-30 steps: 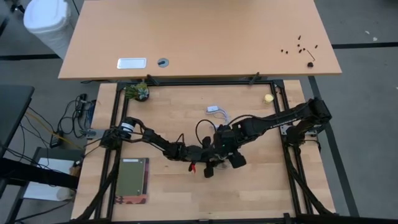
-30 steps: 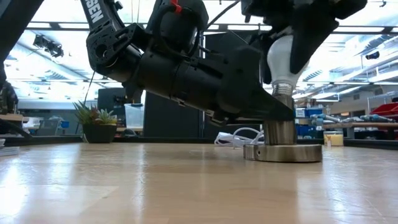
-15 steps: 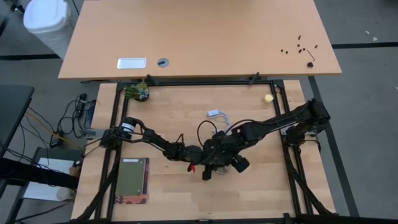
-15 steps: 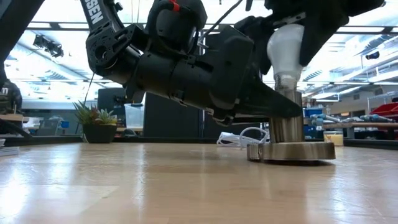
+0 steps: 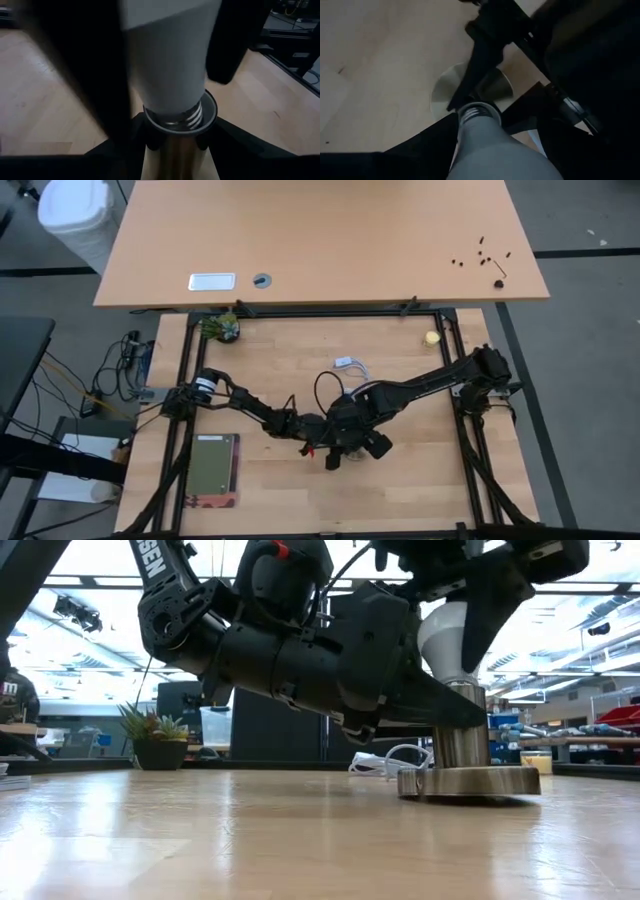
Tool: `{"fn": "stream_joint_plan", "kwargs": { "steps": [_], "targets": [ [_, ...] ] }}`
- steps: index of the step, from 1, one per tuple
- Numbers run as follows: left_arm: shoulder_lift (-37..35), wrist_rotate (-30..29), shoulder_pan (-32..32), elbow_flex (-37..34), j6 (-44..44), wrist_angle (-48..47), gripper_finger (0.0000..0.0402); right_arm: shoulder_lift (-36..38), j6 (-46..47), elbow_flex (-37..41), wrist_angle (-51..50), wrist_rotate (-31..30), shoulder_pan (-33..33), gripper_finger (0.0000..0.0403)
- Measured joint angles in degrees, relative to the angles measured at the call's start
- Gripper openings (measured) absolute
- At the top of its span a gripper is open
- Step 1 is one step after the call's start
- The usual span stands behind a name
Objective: Screw lightbulb
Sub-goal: Insert the lightbulb into the lamp
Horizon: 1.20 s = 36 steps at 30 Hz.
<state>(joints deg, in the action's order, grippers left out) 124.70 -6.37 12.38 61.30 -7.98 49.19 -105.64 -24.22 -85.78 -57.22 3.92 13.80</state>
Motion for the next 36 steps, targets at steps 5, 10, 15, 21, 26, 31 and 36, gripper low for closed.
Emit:
{"fn": "stream_joint_plan", "kwargs": {
  "steps": [5, 10, 15, 21, 26, 31, 36],
  "targets": [
    [-0.04, -0.02, 0.1, 0.09, -0.2, -0.46, 0.0189, -0.23, -1.71, -0.23, -0.74, 0.08, 0.04, 0.0269],
    [-0.04, 0.02, 0.13, 0.09, 0.03, -0.59, 0.0189, -0.25, -0.16, -0.19, -0.43, 0.8, 0.13, 0.0267],
    [-0.04, 0.03, 0.15, 0.09, 0.18, -0.81, 0.0189, -0.25, 0.33, -0.18, -0.74, 2.29, 0.25, 0.0292],
    [-0.06, 0.02, 0.2, 0.09, 0.47, -1.0, 0.0189, -0.23, 0.69, -0.15, -0.57, 1.47, 1.28, 0.0319],
    [-0.11, 0.09, 0.23, 0.09, 0.49, -1.1, 0.0189, -0.1, 1.93, -1.5, -1.49, 1.1, 1.81, 0.0324],
    [-0.15, 0.22, 0.31, 0.09, 0.53, -1.38, 0.0189, 0.63, 2.42, -3.68, -2.73, 0.18, 1.81, 0.0321],
    [-0.22, -0.07, 0.48, -0.72, 0.29, -1.08, 0.0189, 1.03, 3.26, -3.93, -2.31, 0.68, 1.83, 0.0321]
  ]
}}
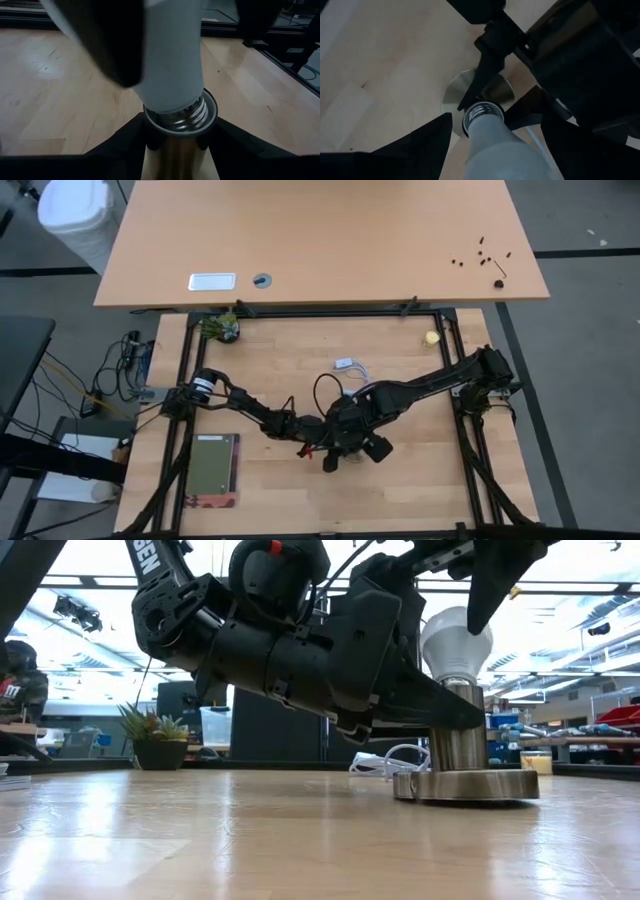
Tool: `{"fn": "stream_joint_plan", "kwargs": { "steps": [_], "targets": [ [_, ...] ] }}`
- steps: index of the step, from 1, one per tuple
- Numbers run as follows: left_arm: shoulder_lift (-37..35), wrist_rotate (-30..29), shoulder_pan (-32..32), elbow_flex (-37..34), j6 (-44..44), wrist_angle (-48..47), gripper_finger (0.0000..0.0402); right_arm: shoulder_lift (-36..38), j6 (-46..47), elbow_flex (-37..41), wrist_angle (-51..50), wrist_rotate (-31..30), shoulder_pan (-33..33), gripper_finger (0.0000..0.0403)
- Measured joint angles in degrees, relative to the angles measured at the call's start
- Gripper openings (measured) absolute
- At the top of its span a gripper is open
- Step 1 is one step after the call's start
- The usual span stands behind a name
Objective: Screw lightbulb
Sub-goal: Insert the lightbulb into the lamp
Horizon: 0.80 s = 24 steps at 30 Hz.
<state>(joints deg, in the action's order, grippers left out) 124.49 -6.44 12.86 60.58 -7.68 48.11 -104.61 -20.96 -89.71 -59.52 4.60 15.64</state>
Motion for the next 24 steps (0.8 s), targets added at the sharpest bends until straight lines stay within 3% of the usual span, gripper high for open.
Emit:
{"fn": "stream_joint_plan", "kwargs": {
  "steps": [8, 17, 24],
  "targets": [
    [-0.04, -0.08, 0.26, -0.61, -0.28, -0.01, 0.0189, 1.44, 1.32, -0.17, 1.54, 1.33, 0.11, 0.032],
    [0.02, -0.03, 0.28, -0.65, -0.2, -0.21, 0.0189, 9.34, 3.27, -0.19, 0.4, 3.93, -3.8, 0.0319],
    [0.07, -0.08, 0.68, -0.71, 0.63, -0.16, 0.0189, 13.07, 2.94, 6.72, 0.79, 4.0, -5.23, 0.0319]
  ]
}}
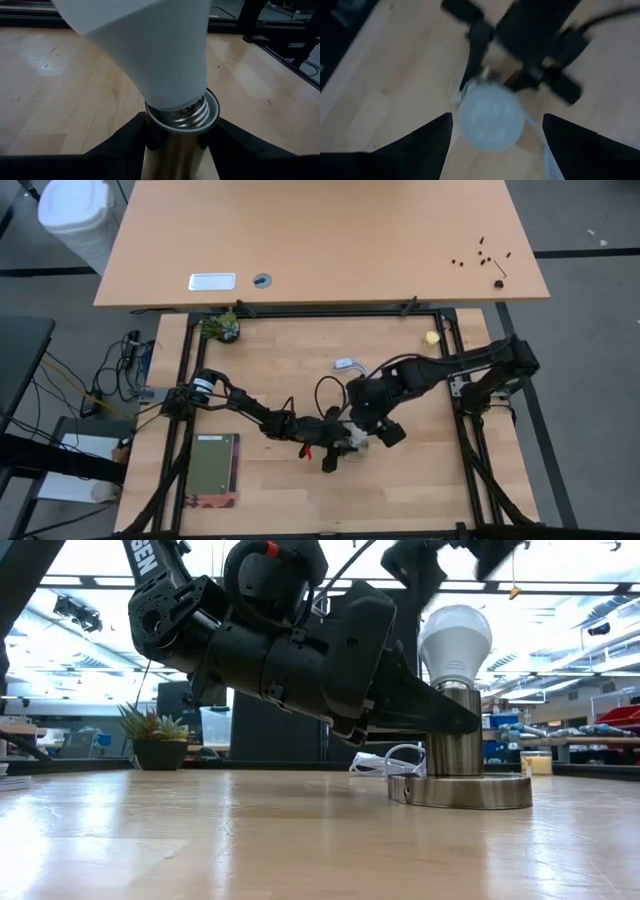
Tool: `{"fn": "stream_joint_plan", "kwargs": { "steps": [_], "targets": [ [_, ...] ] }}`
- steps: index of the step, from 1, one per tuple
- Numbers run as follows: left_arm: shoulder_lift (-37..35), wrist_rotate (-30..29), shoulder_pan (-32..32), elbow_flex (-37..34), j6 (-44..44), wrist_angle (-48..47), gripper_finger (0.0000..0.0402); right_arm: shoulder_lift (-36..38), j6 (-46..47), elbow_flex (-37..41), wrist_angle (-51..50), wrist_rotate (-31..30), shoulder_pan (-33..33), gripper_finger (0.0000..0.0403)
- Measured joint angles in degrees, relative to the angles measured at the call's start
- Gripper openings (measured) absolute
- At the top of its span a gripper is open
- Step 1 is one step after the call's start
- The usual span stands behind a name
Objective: Screw lightbulb
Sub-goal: Insert the lightbulb into the lamp
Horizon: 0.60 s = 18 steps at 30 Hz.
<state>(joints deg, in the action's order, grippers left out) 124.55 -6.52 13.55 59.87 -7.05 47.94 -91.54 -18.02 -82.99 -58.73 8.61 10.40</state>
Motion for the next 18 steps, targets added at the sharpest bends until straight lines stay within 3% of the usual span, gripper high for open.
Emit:
{"fn": "stream_joint_plan", "kwargs": {
  "steps": [11, 18],
  "targets": [
    [0.04, 0.07, 0.04, -0.05, 0.63, 0.07, 0.0189, 1.65, -2.03, 9.42, 1.72, -2.8, -0.53, 0.0319],
    [0.07, 0.09, 0.05, -0.05, 0.53, 0.08, 0.0189, 1.63, -2.69, 13.02, 9.03, -1.65, -0.53, 0.0338]
  ]
}}
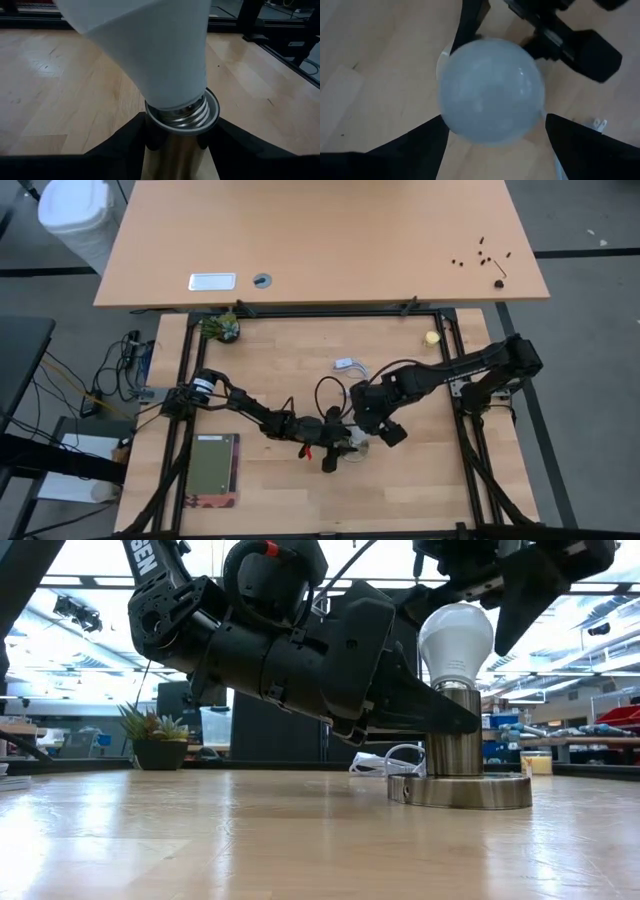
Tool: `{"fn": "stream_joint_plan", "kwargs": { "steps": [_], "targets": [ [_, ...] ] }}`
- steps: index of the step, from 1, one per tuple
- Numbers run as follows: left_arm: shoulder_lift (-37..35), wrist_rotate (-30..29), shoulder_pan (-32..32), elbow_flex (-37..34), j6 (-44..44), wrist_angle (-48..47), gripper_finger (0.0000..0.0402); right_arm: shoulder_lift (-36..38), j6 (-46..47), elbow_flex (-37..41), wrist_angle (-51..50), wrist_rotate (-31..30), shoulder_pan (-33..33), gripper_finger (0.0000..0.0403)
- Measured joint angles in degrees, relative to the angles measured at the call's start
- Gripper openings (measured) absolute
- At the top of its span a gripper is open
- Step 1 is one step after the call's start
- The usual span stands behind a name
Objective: Screw lightbulb
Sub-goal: Insert the lightbulb into the lamp
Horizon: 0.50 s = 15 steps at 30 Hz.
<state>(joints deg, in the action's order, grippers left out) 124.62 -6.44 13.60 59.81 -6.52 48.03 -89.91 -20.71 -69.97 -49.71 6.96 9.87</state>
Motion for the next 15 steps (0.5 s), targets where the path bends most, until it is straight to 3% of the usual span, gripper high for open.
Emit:
{"fn": "stream_joint_plan", "kwargs": {
  "steps": [15],
  "targets": [
    [0.02, 0.09, 0.0, 0.0, -0.13, 0.05, 0.0189, -0.99, -0.48, 1.13, 8.55, 2.19, 1.53, 0.0369]
  ]
}}
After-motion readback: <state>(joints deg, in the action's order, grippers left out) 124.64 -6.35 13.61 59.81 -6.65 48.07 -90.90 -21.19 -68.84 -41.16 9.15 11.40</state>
